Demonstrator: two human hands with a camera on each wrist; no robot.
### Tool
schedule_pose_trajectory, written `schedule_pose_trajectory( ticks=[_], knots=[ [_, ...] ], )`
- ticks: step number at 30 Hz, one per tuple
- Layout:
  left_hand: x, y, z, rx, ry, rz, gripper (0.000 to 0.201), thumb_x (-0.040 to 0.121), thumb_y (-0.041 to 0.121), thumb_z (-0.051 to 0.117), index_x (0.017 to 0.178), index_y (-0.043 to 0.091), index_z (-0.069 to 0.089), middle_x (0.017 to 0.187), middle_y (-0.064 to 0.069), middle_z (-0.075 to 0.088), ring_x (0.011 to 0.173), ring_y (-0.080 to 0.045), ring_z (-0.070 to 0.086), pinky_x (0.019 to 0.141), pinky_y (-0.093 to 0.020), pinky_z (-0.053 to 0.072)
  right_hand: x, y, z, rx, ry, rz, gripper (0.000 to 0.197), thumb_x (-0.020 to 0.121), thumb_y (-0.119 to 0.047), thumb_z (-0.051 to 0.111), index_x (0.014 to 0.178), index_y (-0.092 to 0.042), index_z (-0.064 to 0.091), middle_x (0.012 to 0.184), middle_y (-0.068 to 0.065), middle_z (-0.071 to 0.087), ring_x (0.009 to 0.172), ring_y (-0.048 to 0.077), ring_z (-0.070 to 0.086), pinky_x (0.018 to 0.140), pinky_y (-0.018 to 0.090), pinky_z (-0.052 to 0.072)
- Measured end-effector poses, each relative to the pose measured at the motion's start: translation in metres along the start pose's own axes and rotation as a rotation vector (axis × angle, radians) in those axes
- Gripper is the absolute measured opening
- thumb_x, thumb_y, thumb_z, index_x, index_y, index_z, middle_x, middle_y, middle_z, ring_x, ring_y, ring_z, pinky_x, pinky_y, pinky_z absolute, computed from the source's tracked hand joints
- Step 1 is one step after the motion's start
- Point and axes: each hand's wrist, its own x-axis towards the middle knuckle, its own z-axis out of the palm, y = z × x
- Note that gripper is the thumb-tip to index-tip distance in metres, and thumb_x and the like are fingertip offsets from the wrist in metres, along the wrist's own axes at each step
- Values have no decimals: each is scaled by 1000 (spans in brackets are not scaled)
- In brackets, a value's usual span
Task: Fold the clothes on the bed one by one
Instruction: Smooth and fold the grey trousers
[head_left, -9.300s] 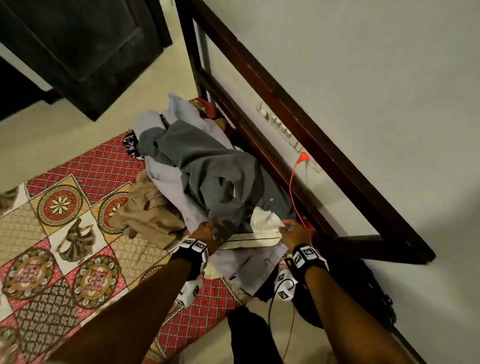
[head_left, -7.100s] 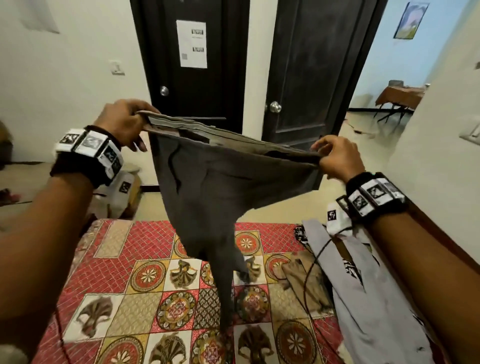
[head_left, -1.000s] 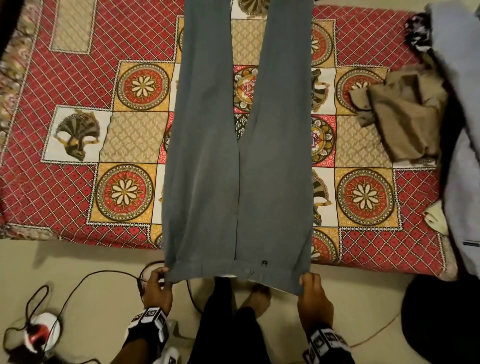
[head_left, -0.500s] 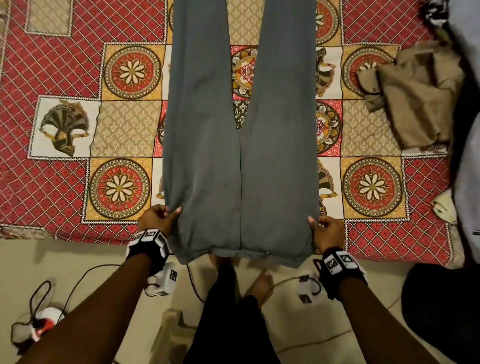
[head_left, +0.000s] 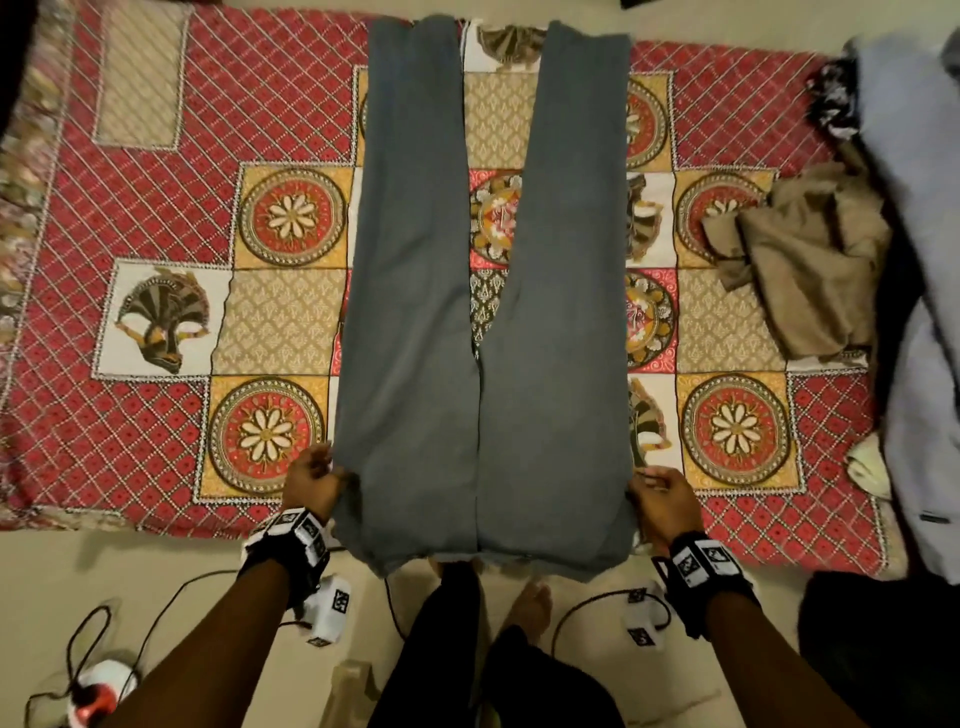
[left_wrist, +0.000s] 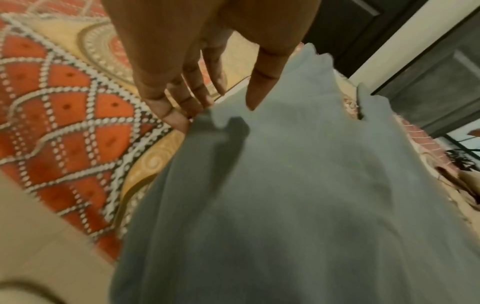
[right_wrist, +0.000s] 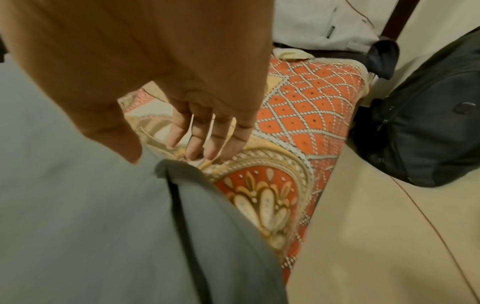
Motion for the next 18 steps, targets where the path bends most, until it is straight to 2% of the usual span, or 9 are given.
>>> schedule_pose_trajectory(
  ticks=[3,5,7,8,10,11,14,16,18],
  knots=[
    [29,42,1,35,-25,40,40,90,9,71,127,2,58,111,-12,64,105,-30,61,96,-38,46,17,-50,-7,-25,93,-141,23,88,-28,77,99,-13,63,100,10,69,90,28,62,81,31,43],
    [53,67,4,53,-19,109,35,91,18,71,121,4,59,106,-16,65,101,-30,62,94,-37,47,36,-85,-7,-37,82,-213,27,89,-34,76,97,-12,61,95,8,67,90,29,62,81,32,45],
    [78,91,9,76,14,144,35,92,24,71,117,3,60,100,-14,62,95,-25,59,88,-35,44,58,-116,-4,-14,83,-231,30,88,-38,76,98,-14,61,94,6,66,87,27,62,81,32,48],
    [88,100,10,97,27,143,39,90,30,74,113,1,63,98,-14,61,94,-24,58,87,-36,45,67,-128,-1,-3,93,-235,32,87,-41,77,101,-15,63,94,5,67,86,25,63,81,32,49],
    [112,110,14,161,35,130,49,79,53,74,91,6,66,86,-13,62,87,-26,61,82,-37,45,91,-145,3,-17,94,-236,38,85,-46,78,104,-17,63,93,4,67,86,24,62,84,32,49],
    [121,110,16,190,42,103,53,77,59,73,88,7,66,82,-13,64,86,-28,64,82,-37,46,101,-152,6,-36,83,-222,38,84,-47,79,102,-18,62,91,5,67,86,24,61,86,33,49],
    [131,117,20,207,95,15,39,86,42,75,100,6,72,92,-13,72,92,-27,66,87,-32,47,133,-169,11,-80,34,-161,36,82,-43,81,90,-15,60,79,5,65,82,28,62,84,37,51],
    [132,118,17,200,131,-1,29,92,32,70,102,4,74,93,-16,71,92,-27,65,83,-32,46,139,-168,7,-125,54,-160,33,87,-35,78,77,-12,56,73,7,61,80,31,61,75,35,43],
    [134,117,9,113,170,-61,28,96,23,64,108,-2,72,94,-21,69,93,-28,64,82,-33,45,144,-161,0,-167,101,-146,36,92,-32,71,68,-15,49,82,16,64,85,38,60,73,34,35]
  ],
)
